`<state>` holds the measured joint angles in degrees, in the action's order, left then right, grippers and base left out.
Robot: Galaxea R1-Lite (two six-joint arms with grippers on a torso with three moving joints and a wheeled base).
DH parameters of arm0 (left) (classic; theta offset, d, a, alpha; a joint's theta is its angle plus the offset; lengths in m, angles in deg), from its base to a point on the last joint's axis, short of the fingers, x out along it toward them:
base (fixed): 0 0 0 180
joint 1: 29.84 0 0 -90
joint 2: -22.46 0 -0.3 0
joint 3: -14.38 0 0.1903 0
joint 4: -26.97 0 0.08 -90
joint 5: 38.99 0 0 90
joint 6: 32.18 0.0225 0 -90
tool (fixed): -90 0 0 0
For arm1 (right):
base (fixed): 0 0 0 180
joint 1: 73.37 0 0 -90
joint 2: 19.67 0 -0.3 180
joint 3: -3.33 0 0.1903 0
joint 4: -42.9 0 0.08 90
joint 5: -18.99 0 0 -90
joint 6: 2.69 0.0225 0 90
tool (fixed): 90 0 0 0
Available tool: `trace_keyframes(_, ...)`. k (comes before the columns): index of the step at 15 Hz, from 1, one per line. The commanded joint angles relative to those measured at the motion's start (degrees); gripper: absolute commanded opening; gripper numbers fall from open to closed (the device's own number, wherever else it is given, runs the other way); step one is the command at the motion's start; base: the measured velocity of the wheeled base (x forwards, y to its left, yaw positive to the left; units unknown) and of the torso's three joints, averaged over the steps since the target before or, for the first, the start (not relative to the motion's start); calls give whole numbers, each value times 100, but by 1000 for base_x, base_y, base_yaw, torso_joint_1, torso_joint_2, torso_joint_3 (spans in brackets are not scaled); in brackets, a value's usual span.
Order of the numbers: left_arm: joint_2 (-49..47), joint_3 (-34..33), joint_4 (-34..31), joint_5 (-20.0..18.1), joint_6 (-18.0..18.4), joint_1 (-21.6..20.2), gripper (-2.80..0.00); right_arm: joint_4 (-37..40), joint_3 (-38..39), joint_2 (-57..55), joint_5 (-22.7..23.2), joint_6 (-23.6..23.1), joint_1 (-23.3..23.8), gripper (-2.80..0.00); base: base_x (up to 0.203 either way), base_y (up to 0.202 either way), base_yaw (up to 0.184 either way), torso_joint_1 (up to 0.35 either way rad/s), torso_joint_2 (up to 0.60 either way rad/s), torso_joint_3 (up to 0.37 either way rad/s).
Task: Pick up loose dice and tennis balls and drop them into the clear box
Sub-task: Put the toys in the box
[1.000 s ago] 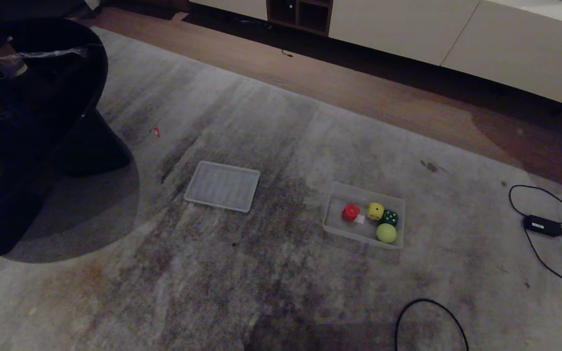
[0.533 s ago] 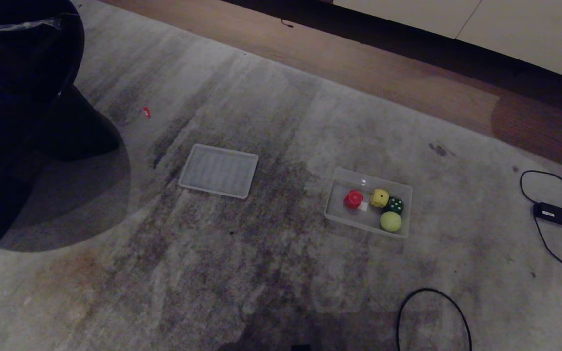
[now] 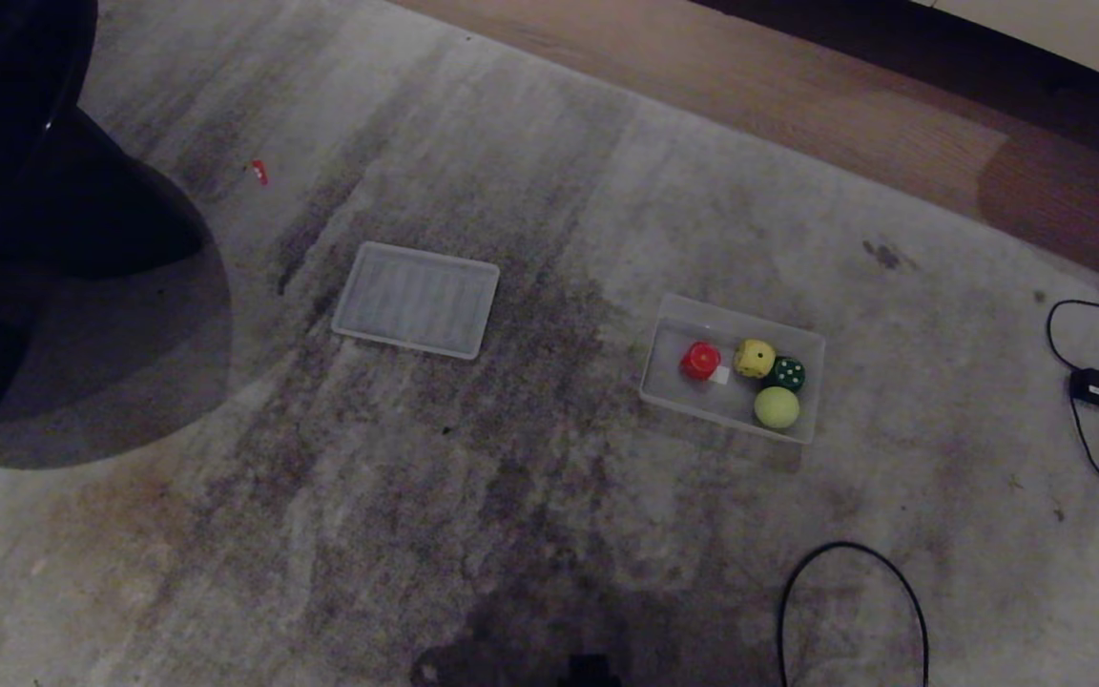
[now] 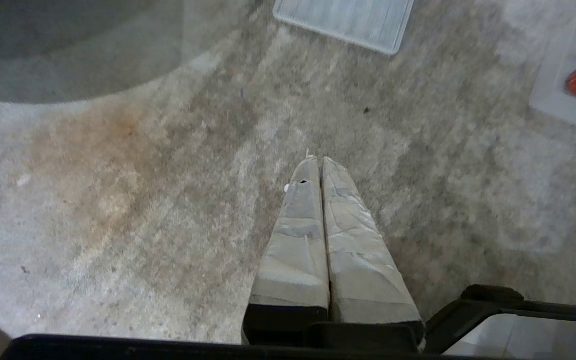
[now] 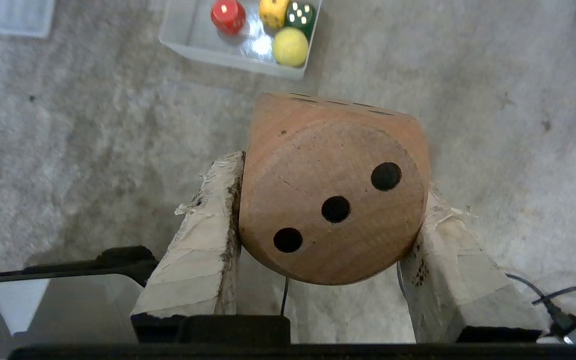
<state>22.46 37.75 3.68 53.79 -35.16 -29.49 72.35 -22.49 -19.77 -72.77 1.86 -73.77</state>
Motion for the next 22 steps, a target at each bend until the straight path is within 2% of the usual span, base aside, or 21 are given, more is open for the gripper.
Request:
trace_keyframes(1,-9,-9,1,3,-1,0,-280,6,-1,1,0,2,-4,-280,0,0,0,2,2,-189)
trace_keyframes(22,-9,-9,-9,-5,9,0,-280,-2,-1,1,0,20,-4,-280,0,0,0,1,3,-196)
